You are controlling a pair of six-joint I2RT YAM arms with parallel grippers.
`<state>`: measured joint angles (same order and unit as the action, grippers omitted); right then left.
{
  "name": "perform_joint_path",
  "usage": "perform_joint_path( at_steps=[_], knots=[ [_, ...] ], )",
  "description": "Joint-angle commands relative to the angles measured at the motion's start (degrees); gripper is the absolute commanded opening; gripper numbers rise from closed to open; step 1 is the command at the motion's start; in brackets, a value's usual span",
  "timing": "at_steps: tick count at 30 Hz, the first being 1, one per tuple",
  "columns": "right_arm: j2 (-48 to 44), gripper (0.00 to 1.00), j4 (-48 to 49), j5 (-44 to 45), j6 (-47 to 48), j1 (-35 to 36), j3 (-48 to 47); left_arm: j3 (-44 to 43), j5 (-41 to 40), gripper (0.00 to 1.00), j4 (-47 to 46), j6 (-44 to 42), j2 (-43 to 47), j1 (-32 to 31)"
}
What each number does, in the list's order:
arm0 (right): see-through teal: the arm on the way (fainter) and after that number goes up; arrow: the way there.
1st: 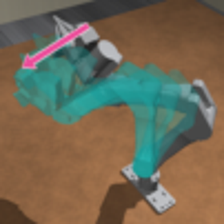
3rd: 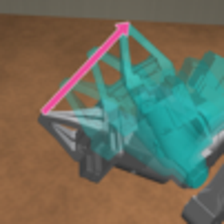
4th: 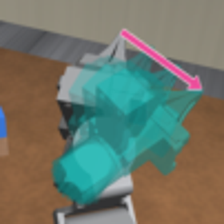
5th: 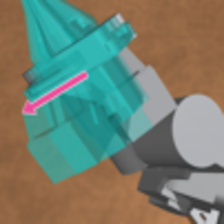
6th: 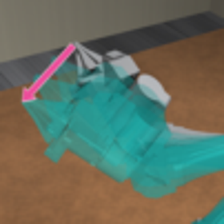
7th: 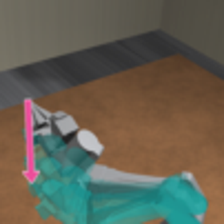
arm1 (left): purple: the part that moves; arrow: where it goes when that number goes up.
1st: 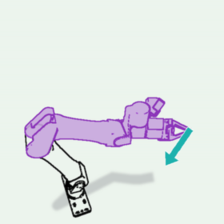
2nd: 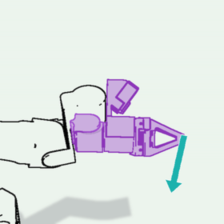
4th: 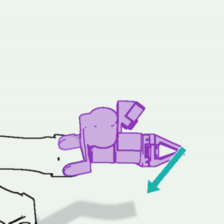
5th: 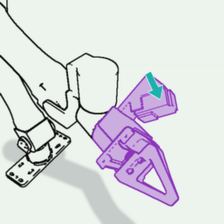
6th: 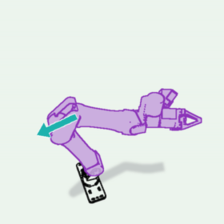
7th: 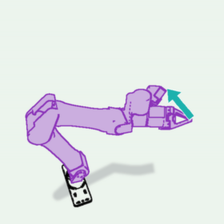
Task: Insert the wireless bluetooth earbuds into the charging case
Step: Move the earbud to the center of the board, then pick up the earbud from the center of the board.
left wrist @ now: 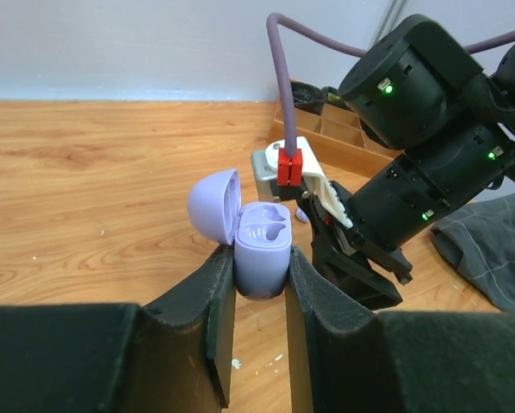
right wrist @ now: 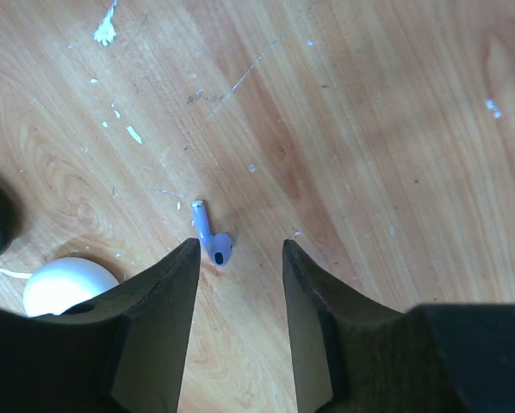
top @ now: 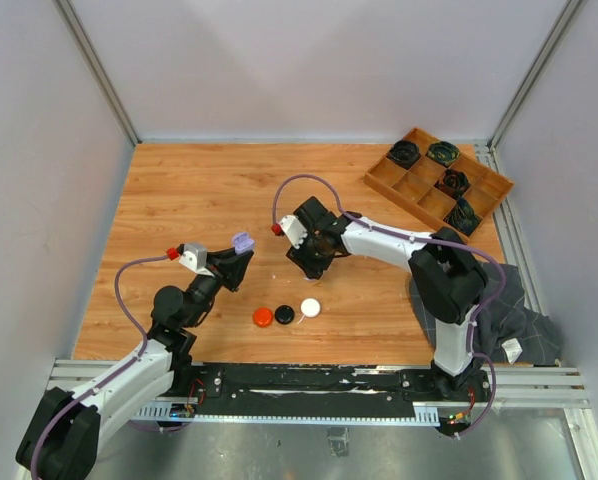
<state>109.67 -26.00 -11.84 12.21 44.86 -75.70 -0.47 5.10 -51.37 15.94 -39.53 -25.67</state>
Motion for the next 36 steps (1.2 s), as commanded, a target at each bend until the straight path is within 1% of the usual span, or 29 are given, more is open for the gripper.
perform_joint_path(
  at_steps=[1, 3, 7, 12, 22, 29, 36],
  knots=[
    [-3.11, 0.45, 1.74, 2.14, -3.38, -0.15, -1.72, 2.49, 0.42, 0.00, -2.68, -0.12, 0.23, 0.36],
    [-2.96, 0.48, 3.01, 2.65, -4.70, -0.15, -1.53, 2.50, 0.50, 0.00, -2.68, -0.12, 0.24, 0.36],
    [-1.05, 0.50, 3.27, 4.58, -6.01, 0.27, -2.53, 2.54, 0.50, 0.00, -2.66, -0.12, 0.37, 0.36],
    [0.99, 0.52, 2.81, 6.92, -6.14, 1.66, -3.14, 2.40, 0.72, 0.00, -2.59, -0.09, 0.46, 0.36],
    [2.96, 0.54, 1.78, 8.50, -5.68, 3.50, -2.45, 2.40, 0.92, 0.00, -2.50, -0.04, 0.59, 0.36],
    [3.17, 0.55, -1.98, 9.61, -3.89, 5.29, -2.00, 2.40, 1.00, 0.00, -2.41, -0.04, 0.64, 0.34],
    [0.16, 0.55, -4.28, 12.05, -2.53, 5.50, 0.60, 2.40, 1.07, 0.00, -2.49, 0.05, 0.53, 0.36]
  ],
)
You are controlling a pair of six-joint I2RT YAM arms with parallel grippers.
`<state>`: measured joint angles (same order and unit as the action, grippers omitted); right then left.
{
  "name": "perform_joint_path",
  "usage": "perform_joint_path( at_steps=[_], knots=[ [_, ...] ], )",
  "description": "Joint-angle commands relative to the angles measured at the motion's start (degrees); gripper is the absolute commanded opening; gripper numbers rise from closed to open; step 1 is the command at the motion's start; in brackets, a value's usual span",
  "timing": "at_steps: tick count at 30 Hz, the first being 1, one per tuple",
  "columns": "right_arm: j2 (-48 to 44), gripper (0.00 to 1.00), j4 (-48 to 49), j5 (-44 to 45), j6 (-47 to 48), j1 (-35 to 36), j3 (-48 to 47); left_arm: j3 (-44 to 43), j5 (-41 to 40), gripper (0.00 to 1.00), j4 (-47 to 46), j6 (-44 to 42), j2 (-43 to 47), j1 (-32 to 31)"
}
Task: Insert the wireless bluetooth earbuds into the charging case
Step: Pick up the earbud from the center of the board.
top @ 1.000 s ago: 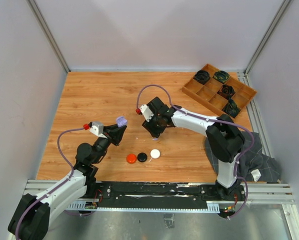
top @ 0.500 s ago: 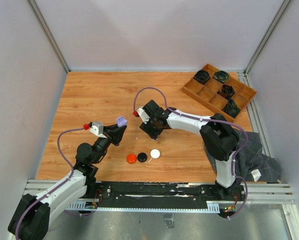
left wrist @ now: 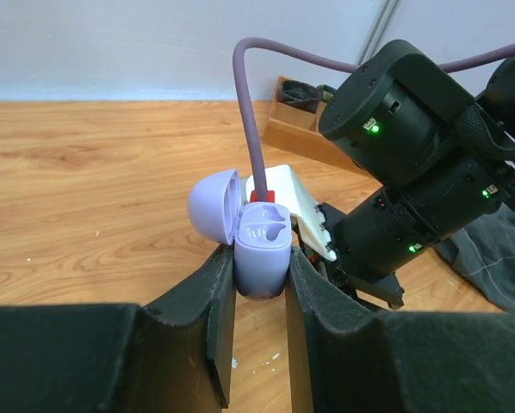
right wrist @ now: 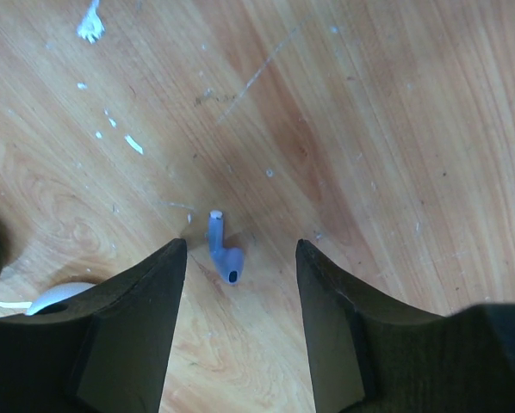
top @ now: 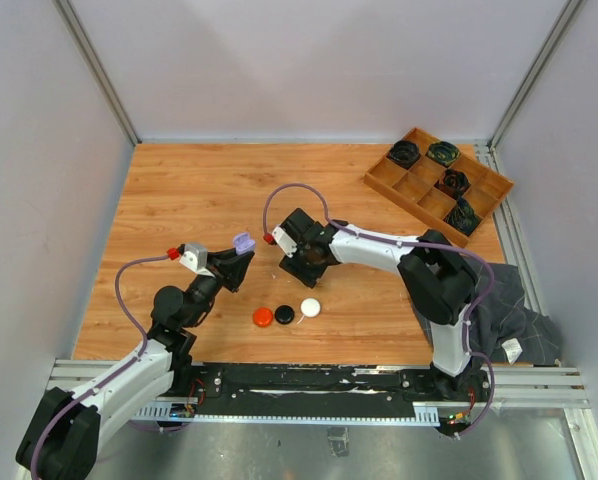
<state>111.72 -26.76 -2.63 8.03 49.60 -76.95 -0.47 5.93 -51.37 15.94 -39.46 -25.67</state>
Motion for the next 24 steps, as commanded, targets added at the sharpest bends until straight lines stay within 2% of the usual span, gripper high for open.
perform_joint_path(
  at_steps=[1, 7, 18, 24],
  knots=[
    [-2.20, 0.55, -3.93, 3.04, 1.76, 0.73, 1.84, 2.40, 0.29, 0.00, -2.54, 0.05, 0.49, 0.36],
    [-3.47, 0.56, -2.78, 0.00, 0.98, 0.74, -0.34, 2.40, 0.38, 0.00, -2.77, 0.05, 0.26, 0.36],
    [-0.19, 0.58, 0.03, 8.31, -1.80, 0.09, -5.16, 2.40, 0.25, 0.00, -2.42, -0.04, 0.87, 0.36],
    [2.28, 0.58, 0.72, 7.57, -1.88, 0.06, -5.03, 2.39, 0.24, 0.00, -2.22, -0.07, 1.16, 0.36]
  ],
)
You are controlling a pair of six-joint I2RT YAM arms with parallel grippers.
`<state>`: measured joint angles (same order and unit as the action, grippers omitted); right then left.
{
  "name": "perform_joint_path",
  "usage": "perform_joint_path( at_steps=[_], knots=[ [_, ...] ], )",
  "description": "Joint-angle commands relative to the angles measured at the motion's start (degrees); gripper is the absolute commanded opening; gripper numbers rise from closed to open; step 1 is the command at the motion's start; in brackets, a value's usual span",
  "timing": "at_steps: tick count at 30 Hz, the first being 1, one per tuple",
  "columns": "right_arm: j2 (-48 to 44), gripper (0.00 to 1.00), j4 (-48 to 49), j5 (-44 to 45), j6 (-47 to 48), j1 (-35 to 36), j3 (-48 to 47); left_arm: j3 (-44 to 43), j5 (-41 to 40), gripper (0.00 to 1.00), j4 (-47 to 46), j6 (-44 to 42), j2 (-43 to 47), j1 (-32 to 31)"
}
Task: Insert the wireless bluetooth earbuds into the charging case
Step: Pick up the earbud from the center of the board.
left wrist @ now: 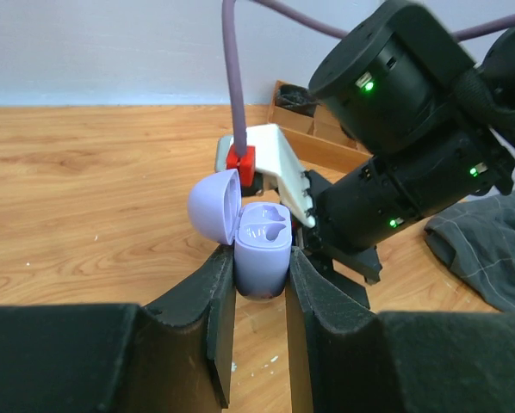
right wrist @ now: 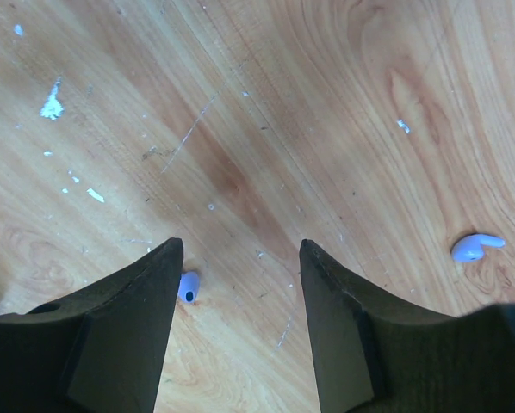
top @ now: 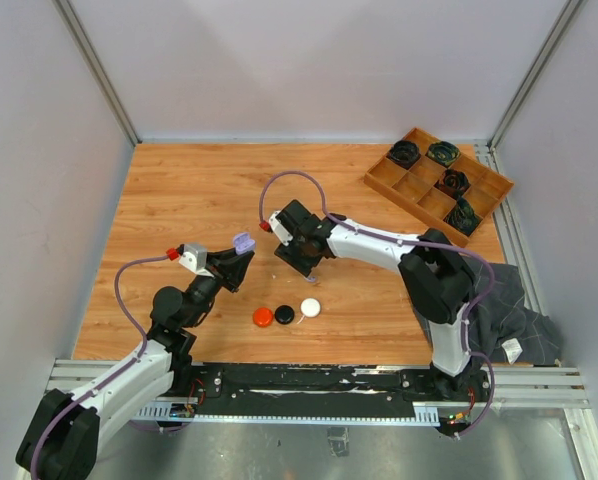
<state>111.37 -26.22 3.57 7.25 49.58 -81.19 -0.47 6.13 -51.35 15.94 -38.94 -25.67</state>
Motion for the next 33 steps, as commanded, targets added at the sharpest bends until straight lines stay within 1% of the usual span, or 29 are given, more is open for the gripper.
perform_joint_path(
  at_steps=[1, 5, 12, 18, 24, 29, 33],
  knots=[
    [3.51, 0.58, 0.17, 1.39, -1.17, 0.08, -0.67, 2.40, 0.06, 0.00, -2.18, -0.16, 0.64, 0.35],
    [4.12, 0.58, 0.09, 1.24, -1.42, 0.14, 0.46, 2.41, 0.03, 0.00, -2.17, -0.12, 0.62, 0.36],
    [2.46, 0.57, -1.46, -0.82, -0.86, 0.38, 3.47, 2.36, 0.12, 0.00, -2.41, -0.08, 0.29, 0.31],
    [-0.85, 0.57, -3.16, -2.87, 0.25, 1.28, 5.44, 2.33, 0.31, 0.00, -2.79, 0.05, -0.16, 0.36],
    [-1.77, 0.57, -4.72, -0.73, 0.25, 1.41, 5.20, 2.33, 0.46, 0.00, -2.88, -0.01, -0.26, 0.36],
    [-4.63, 0.55, -5.26, -1.76, -1.36, 1.46, 4.30, 2.32, 0.63, 0.00, -2.79, -0.04, -0.34, 0.36],
    [-5.64, 0.52, -5.17, -3.68, -4.98, 0.77, 4.01, 2.14, 0.88, 0.00, -2.65, -0.12, -0.43, 0.36]
  ],
)
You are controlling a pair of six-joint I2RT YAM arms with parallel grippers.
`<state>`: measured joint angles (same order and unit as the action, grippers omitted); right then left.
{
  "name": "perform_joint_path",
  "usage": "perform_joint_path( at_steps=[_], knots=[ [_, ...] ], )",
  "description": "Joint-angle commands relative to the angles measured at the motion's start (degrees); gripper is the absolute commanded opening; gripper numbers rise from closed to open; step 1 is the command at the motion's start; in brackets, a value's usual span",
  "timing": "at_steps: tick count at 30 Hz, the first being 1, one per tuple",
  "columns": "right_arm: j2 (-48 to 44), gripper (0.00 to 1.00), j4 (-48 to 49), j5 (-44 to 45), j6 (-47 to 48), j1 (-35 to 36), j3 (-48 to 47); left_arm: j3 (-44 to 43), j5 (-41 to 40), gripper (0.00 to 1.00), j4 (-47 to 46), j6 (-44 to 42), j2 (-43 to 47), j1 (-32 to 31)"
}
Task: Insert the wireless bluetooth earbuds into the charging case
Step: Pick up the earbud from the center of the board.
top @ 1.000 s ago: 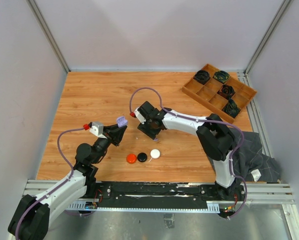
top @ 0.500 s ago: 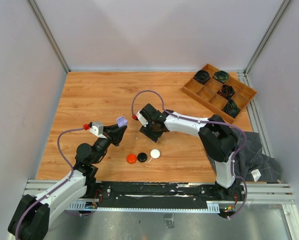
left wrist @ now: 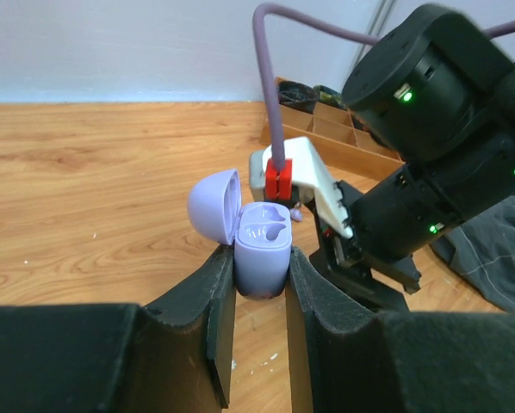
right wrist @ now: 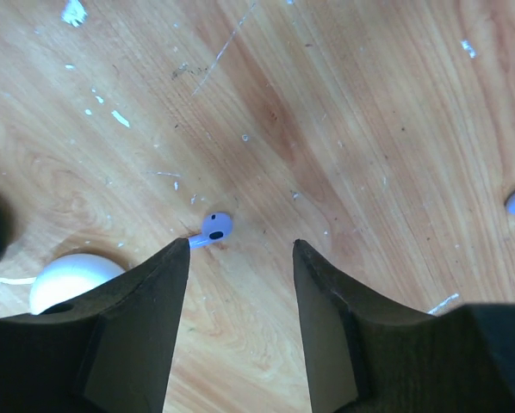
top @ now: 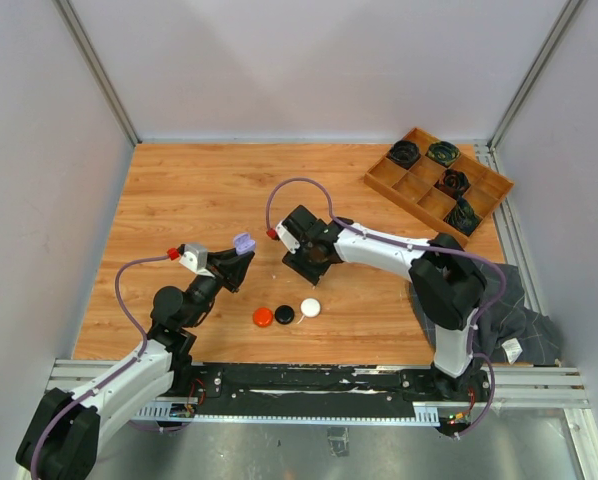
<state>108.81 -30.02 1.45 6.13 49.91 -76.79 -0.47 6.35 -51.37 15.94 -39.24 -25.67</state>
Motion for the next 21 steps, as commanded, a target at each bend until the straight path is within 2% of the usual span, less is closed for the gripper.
perform_joint_path(
  at_steps=[1, 8, 21],
  knots=[
    [-3.08, 0.51, -1.43, -2.08, -4.85, 0.19, -0.37, 2.07, 0.81, 0.00, -2.60, -0.20, -0.13, 0.36],
    [-1.34, 0.46, -1.20, -4.85, -9.75, -0.42, 0.04, 1.64, 2.23, 0.00, -2.58, -0.43, -1.01, 0.36],
    [2.57, 0.35, 0.62, -2.15, -11.84, -0.73, 1.29, 1.00, 4.31, 0.00, -3.20, -0.48, -2.80, 0.36]
  ],
)
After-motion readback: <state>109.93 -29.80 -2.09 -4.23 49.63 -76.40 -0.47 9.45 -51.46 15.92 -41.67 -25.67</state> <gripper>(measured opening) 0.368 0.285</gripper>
